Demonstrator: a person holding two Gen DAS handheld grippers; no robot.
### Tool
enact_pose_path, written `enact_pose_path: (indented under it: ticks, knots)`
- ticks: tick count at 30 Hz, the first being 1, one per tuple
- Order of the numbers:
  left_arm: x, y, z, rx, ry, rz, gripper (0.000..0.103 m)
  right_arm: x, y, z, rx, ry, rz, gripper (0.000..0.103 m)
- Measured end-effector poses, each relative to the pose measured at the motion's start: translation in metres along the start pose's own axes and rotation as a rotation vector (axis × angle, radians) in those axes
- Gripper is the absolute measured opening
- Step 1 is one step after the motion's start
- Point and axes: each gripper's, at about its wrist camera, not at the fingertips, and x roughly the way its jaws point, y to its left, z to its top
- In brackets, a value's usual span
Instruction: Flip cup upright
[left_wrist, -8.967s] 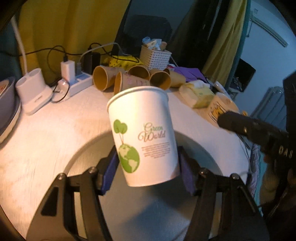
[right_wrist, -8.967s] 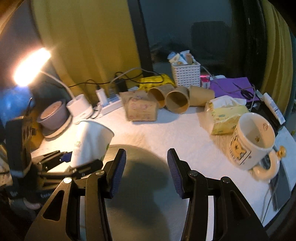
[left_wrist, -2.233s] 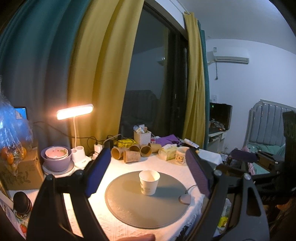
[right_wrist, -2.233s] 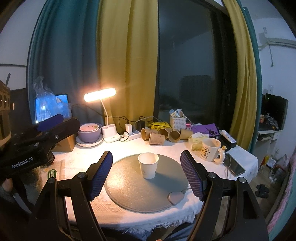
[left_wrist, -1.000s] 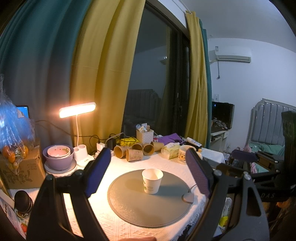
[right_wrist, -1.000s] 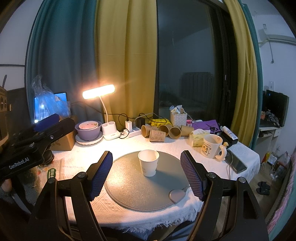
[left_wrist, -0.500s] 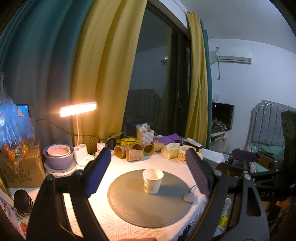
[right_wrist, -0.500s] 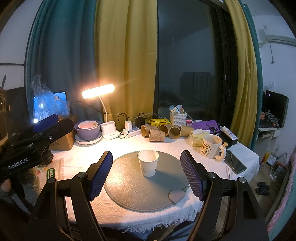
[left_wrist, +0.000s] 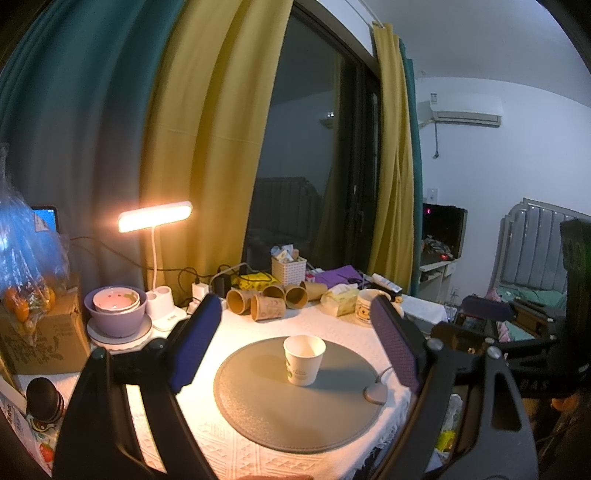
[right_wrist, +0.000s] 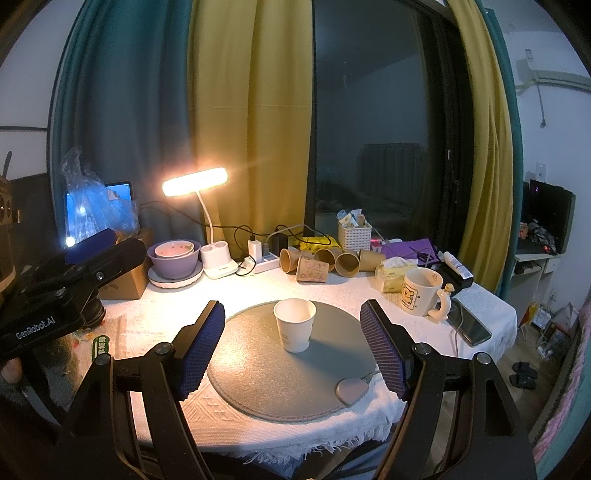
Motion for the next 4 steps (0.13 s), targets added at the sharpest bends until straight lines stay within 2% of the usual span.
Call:
enact_pose_path:
  ticks: [4]
  knots:
    - [0.001, 0.0003, -0.0024, -0.002, 0.004, -0.009, 0.084, 0.0018, -0.0018, 0.0016, -0.004, 0.003, -0.003, 0.079]
